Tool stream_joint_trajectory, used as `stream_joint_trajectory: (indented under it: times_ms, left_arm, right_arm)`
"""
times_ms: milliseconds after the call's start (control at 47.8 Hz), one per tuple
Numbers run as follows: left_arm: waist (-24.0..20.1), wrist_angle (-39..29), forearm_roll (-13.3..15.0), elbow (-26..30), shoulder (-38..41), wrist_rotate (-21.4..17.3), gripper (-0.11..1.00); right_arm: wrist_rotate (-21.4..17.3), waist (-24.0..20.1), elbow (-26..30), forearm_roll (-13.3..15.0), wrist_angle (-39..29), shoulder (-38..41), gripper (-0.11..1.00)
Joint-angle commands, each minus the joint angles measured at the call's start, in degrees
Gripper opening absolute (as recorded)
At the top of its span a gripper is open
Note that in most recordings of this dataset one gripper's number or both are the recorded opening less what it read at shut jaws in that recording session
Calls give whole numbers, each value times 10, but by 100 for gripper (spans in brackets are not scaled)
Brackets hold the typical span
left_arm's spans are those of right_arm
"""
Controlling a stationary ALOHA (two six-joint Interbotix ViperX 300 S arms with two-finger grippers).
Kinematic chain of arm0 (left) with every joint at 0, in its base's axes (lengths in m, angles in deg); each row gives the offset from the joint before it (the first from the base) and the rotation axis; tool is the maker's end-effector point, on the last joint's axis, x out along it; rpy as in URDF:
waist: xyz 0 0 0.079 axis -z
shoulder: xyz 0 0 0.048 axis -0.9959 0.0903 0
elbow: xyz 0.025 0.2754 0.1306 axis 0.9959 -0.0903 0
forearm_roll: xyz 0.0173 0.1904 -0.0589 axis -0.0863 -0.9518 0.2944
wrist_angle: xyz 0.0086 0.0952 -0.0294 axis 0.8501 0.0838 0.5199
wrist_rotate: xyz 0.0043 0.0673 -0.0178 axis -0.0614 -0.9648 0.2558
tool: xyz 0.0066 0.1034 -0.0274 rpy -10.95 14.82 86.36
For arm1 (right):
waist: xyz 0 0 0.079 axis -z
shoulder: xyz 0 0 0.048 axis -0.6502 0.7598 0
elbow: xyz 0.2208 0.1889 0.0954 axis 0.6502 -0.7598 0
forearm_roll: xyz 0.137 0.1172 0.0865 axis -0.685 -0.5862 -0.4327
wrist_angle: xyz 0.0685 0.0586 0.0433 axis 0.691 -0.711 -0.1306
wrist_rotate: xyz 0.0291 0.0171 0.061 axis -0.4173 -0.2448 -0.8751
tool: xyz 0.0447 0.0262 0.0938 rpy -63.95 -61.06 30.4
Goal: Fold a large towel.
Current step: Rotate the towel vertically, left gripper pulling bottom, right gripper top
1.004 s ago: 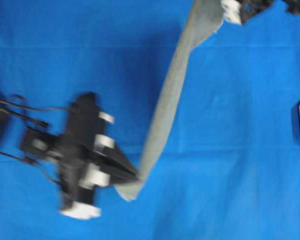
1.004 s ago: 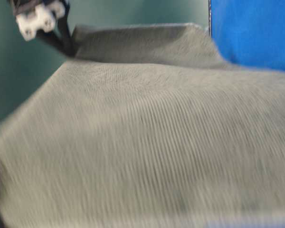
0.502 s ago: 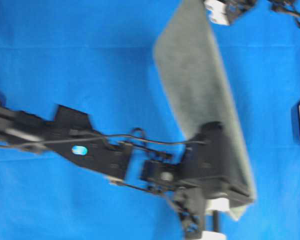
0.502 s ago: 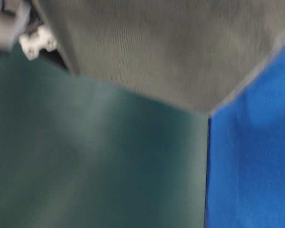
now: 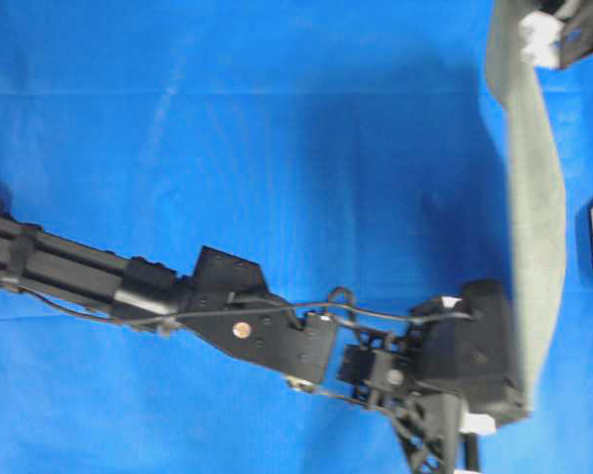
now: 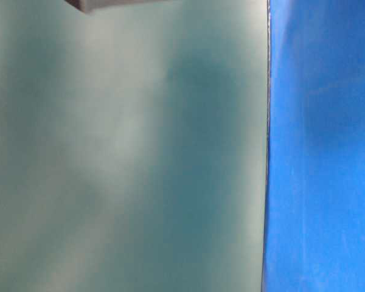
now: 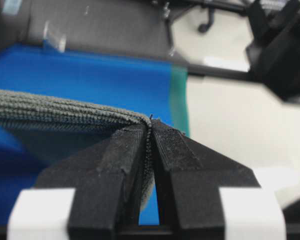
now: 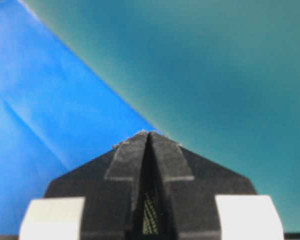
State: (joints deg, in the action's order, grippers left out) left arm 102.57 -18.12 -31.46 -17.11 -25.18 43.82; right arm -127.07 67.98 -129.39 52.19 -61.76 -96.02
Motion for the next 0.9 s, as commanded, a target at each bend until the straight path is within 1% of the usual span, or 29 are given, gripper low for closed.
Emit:
stream_joint_trajectory:
  times_ms: [0, 126, 251, 314, 377, 481, 565, 711, 816, 858, 879]
  left_arm:
    - [78, 33, 8, -72, -57, 47, 3]
    - [91, 92, 7, -210, -114, 129, 3]
    - [111, 160, 7, -354, -170, 202, 3]
    - [120, 188, 7, -407, -186, 224, 3]
    - [127, 206, 7, -447, -196, 237, 3]
    - [130, 208, 7, -493, -210, 245, 3]
    - [126, 208, 6, -510, -215, 244, 3]
    - [113, 196, 4, -526, -224, 237, 3]
    - [102, 182, 3, -526, -225, 226, 3]
    - [99, 181, 3, -524, -225, 220, 6]
    - [98, 181, 4, -524, -225, 216, 9]
  right_arm:
    - [2, 10, 28, 4, 13, 76, 3]
    - [2, 1, 68, 4, 54, 194, 3]
    - [2, -11, 133, 7, 93, 309, 3]
    - [2, -15, 163, 8, 104, 352, 3]
    - [3, -19, 189, 11, 108, 386, 3]
    - [3, -25, 223, 19, 111, 424, 3]
    - [4, -26, 233, 27, 112, 434, 3]
    - [8, -26, 235, 40, 117, 434, 3]
    - [26, -26, 234, 41, 119, 434, 3]
    - [34, -27, 234, 41, 122, 434, 3]
    - [38, -27, 234, 41, 124, 434, 3]
